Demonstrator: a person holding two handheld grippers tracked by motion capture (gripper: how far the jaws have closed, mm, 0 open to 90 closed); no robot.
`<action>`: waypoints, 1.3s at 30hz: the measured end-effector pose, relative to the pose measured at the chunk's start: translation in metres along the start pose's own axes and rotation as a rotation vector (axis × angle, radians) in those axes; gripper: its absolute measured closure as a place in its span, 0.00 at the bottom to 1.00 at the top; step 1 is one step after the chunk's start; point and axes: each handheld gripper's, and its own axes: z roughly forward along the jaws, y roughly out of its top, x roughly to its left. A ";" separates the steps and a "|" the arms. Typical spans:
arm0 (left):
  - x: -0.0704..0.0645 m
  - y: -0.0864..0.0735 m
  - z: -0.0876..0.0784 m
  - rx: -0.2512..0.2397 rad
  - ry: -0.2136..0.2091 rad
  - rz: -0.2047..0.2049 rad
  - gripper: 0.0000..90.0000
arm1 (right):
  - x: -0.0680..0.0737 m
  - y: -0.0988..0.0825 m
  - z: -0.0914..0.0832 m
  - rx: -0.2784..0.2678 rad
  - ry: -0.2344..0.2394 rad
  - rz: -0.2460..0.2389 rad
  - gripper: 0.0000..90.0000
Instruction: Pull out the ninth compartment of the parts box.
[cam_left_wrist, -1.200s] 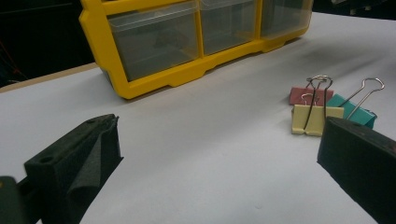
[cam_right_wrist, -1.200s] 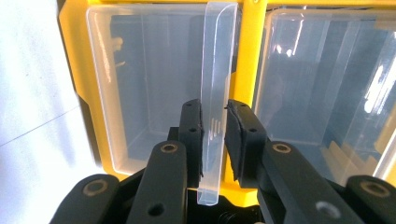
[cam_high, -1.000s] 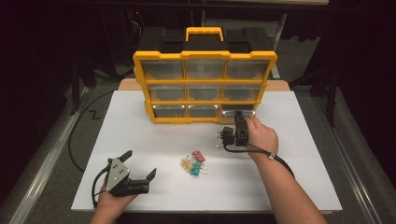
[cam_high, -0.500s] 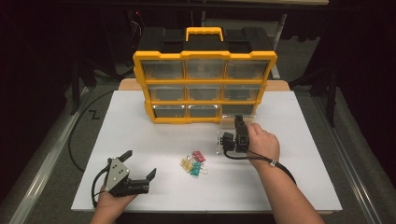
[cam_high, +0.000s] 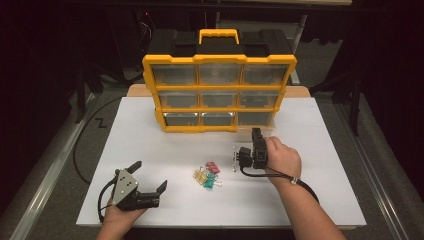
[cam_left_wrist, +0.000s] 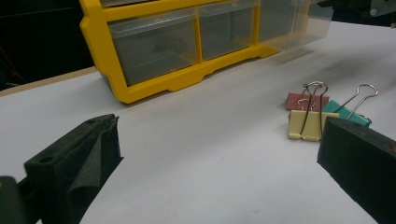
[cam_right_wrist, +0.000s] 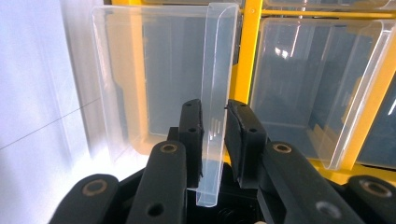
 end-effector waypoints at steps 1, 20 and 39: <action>0.000 0.000 0.000 0.000 0.000 -0.001 0.00 | 0.000 0.000 -0.001 0.003 0.002 0.000 0.87; 0.000 0.000 0.000 0.002 -0.005 -0.004 0.00 | 0.005 -0.002 -0.020 -0.007 -0.005 -0.021 0.87; 0.001 -0.002 0.000 0.006 -0.004 -0.012 0.00 | 0.009 -0.002 -0.021 -0.008 0.002 -0.011 0.75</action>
